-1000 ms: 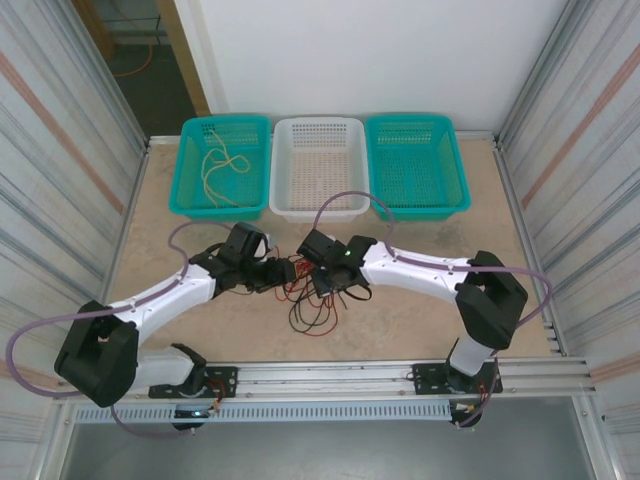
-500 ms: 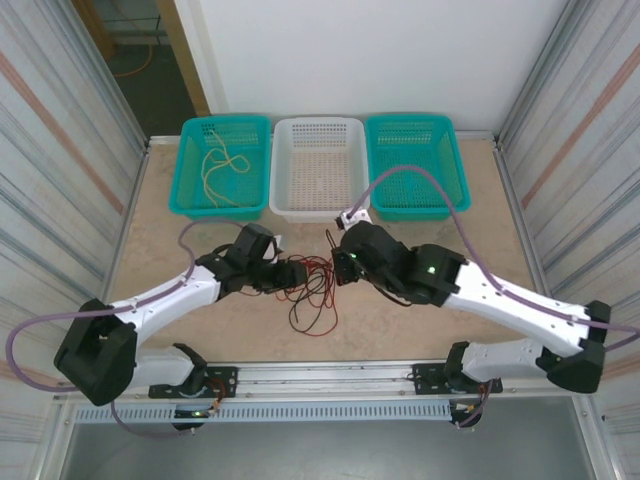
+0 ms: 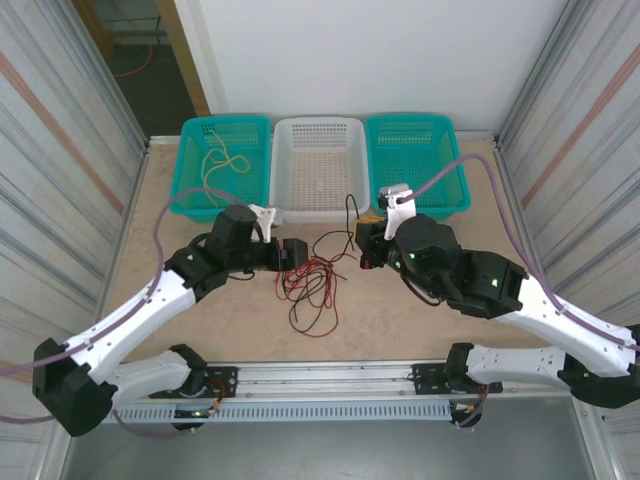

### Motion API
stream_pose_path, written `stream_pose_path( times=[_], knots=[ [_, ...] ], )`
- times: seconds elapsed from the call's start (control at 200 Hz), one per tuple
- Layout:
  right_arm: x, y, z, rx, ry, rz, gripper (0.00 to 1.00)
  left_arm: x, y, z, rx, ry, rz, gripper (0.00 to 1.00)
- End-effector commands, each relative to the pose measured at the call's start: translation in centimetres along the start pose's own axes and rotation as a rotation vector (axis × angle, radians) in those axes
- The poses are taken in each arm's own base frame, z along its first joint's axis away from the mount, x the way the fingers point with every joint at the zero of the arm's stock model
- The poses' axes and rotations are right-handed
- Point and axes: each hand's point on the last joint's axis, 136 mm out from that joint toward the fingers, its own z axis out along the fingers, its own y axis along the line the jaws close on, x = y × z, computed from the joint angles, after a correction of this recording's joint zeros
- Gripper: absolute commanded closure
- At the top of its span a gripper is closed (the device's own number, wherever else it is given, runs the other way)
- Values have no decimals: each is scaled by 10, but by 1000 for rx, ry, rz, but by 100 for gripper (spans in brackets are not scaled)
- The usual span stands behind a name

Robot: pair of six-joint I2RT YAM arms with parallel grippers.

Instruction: Untangle the cables

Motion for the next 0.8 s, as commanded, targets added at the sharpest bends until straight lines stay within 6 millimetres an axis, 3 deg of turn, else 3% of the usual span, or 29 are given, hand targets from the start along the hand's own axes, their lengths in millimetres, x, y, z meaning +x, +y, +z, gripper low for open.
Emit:
stream_pose_path(
  times=[0.0, 0.215, 0.366, 0.486, 0.526, 0.797],
  knots=[
    [-31, -3, -18, 4, -102, 34, 100, 3, 0, -7, -10, 1, 50, 32],
    [-45, -6, -24, 26, -133, 30, 100, 8, 9, -5, -43, 13, 27, 33],
    [-57, -20, -21, 52, -144, 71, 100, 9, 17, -10, -104, 25, 20, 33],
    [-67, -46, -11, 89, -133, 153, 100, 13, 24, -17, -140, 20, 23, 33],
    [-65, -54, 4, 117, -103, 162, 100, 15, 26, -20, -149, 17, 21, 33],
    [-90, -107, 43, 214, -42, 241, 100, 34, 44, -29, -194, 10, -35, 32]
  ],
)
